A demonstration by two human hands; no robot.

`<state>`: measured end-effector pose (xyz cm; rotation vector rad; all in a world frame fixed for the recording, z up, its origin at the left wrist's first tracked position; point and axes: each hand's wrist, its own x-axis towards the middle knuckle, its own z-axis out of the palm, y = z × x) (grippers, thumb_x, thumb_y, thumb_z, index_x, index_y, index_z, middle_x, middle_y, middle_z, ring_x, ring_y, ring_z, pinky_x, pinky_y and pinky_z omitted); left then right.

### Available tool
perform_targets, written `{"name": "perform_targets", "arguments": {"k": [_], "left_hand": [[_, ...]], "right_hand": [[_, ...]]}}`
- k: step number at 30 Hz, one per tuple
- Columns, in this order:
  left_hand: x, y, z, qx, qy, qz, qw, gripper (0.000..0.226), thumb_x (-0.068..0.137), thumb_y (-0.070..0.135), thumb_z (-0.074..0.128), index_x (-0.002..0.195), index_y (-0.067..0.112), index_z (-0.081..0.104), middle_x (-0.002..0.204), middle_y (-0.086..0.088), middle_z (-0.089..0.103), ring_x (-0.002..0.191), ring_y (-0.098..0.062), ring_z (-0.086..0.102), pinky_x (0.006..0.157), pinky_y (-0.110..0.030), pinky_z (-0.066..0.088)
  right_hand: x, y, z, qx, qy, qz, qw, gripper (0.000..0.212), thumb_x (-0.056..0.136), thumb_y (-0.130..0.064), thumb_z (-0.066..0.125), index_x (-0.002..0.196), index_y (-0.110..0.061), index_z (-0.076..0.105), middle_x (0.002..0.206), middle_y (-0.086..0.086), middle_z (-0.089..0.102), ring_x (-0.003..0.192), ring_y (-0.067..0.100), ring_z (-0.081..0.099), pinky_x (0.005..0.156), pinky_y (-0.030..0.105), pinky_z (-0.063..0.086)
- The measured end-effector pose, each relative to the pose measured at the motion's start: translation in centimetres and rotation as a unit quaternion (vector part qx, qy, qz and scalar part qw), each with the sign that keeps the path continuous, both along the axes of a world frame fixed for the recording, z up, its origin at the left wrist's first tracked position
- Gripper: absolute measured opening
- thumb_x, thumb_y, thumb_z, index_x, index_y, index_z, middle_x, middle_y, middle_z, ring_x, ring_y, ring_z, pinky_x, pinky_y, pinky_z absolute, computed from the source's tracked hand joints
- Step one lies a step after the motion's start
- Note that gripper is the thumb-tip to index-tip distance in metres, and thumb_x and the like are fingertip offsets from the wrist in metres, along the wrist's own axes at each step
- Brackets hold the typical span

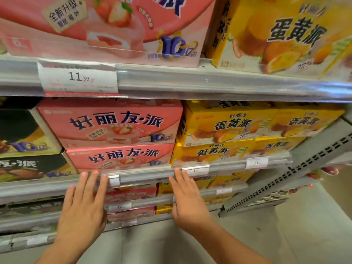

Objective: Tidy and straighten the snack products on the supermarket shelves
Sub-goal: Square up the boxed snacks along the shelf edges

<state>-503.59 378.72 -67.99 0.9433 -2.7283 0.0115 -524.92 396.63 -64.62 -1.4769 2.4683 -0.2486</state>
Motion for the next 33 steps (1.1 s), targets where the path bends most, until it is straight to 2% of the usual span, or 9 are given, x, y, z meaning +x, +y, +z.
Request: {"name": "perform_targets", "arguments": {"k": [3, 6, 9, 12, 14, 22, 29, 31, 33], "left_hand": [[0.2, -0.5, -1.3, -0.022, 0.029, -0.01, 0.999, 0.085, 0.063, 0.017, 0.062, 0.144, 0.003, 0.039, 0.148, -0.025, 0.033, 0.15, -0.036, 0.01, 0.117, -0.044, 0.006], [0.4, -1.3, -2.9, -0.057, 0.044, -0.03, 0.997, 0.076, 0.073, 0.025, 0.034, 0.147, 0.005, 0.033, 0.151, -0.025, 0.03, 0.145, -0.044, 0.019, 0.112, -0.053, 0.019], [0.4, -2.6, -4.7, -0.111, 0.072, -0.045, 0.99, 0.076, 0.077, 0.025, 0.031, 0.152, 0.009, 0.027, 0.158, -0.022, 0.023, 0.148, -0.042, 0.016, 0.116, -0.051, 0.014], [-0.2, -3.5, -6.5, -0.166, 0.102, -0.038, 0.98, 0.079, 0.077, 0.026, 0.036, 0.154, 0.012, 0.024, 0.162, -0.016, 0.016, 0.148, -0.04, 0.016, 0.113, -0.055, 0.02], [-1.0, -3.9, -7.7, -0.197, 0.12, -0.02, 0.973, 0.085, 0.073, 0.028, 0.04, 0.155, 0.013, 0.021, 0.162, -0.015, 0.016, 0.149, -0.038, 0.014, 0.112, -0.057, 0.022], [-3.5, -5.9, -10.7, -0.314, 0.203, 0.025, 0.927, 0.094, 0.07, 0.024, 0.052, 0.156, 0.012, 0.015, 0.16, -0.013, 0.013, 0.151, -0.032, 0.002, 0.112, -0.056, 0.014], [-4.2, -6.1, -11.3, -0.309, 0.236, 0.037, 0.921, 0.102, 0.065, 0.034, 0.051, 0.157, 0.012, 0.011, 0.164, -0.012, 0.005, 0.151, -0.031, -0.005, 0.119, -0.051, -0.005], [-4.1, -5.1, -12.6, -0.305, 0.245, -0.01, 0.92, 0.097, 0.069, 0.036, 0.05, 0.155, 0.006, 0.016, 0.162, -0.016, 0.007, 0.15, -0.034, -0.004, 0.12, -0.051, -0.005], [-3.7, -3.6, -15.3, -0.33, 0.209, -0.13, 0.911, 0.081, 0.077, 0.031, 0.05, 0.15, 0.004, 0.027, 0.159, -0.017, 0.018, 0.149, -0.035, 0.008, 0.121, -0.052, 0.005]], "right_hand": [[0.5, 0.0, -0.2, -0.012, 0.009, -0.01, 1.0, 0.079, 0.093, -0.015, 0.04, 0.155, -0.023, -0.007, 0.154, -0.006, -0.035, 0.141, 0.016, -0.035, 0.119, 0.038, -0.014], [0.8, -0.2, -1.2, -0.038, 0.014, -0.015, 0.999, 0.08, 0.094, -0.017, 0.041, 0.155, -0.023, -0.01, 0.153, -0.009, -0.036, 0.14, 0.015, -0.037, 0.121, 0.04, -0.008], [0.9, -0.4, -2.8, -0.061, 0.047, -0.023, 0.997, 0.084, 0.091, -0.018, 0.046, 0.154, -0.022, -0.009, 0.155, -0.007, -0.031, 0.143, 0.017, -0.031, 0.122, 0.042, 0.001], [0.8, -0.7, -4.7, -0.122, 0.136, -0.026, 0.983, 0.089, 0.073, -0.022, 0.066, 0.151, -0.008, 0.027, 0.161, 0.009, 0.017, 0.148, 0.031, 0.015, 0.116, 0.048, 0.026], [0.4, -1.2, -6.4, -0.174, 0.177, -0.027, 0.968, 0.09, 0.065, -0.022, 0.071, 0.146, -0.005, 0.036, 0.155, 0.013, 0.033, 0.144, 0.032, 0.027, 0.11, 0.048, 0.026], [-2.3, -3.6, -11.9, -0.366, 0.318, -0.034, 0.874, 0.092, 0.06, -0.01, 0.07, 0.145, -0.007, 0.034, 0.152, 0.009, 0.027, 0.141, 0.029, 0.026, 0.107, 0.048, 0.023], [-3.2, -5.0, -13.7, -0.417, 0.362, -0.053, 0.832, 0.091, 0.059, -0.004, 0.067, 0.145, -0.006, 0.035, 0.149, 0.014, 0.036, 0.139, 0.029, 0.027, 0.105, 0.048, 0.026], [-2.9, -5.0, -13.6, -0.416, 0.359, -0.059, 0.833, 0.09, 0.059, -0.002, 0.066, 0.145, -0.004, 0.037, 0.149, 0.017, 0.04, 0.139, 0.03, 0.026, 0.105, 0.05, 0.028], [-2.5, -4.8, -13.5, -0.4, 0.348, -0.066, 0.845, 0.089, 0.06, -0.002, 0.065, 0.145, -0.004, 0.038, 0.149, 0.017, 0.039, 0.14, 0.03, 0.024, 0.105, 0.053, 0.028]]}}
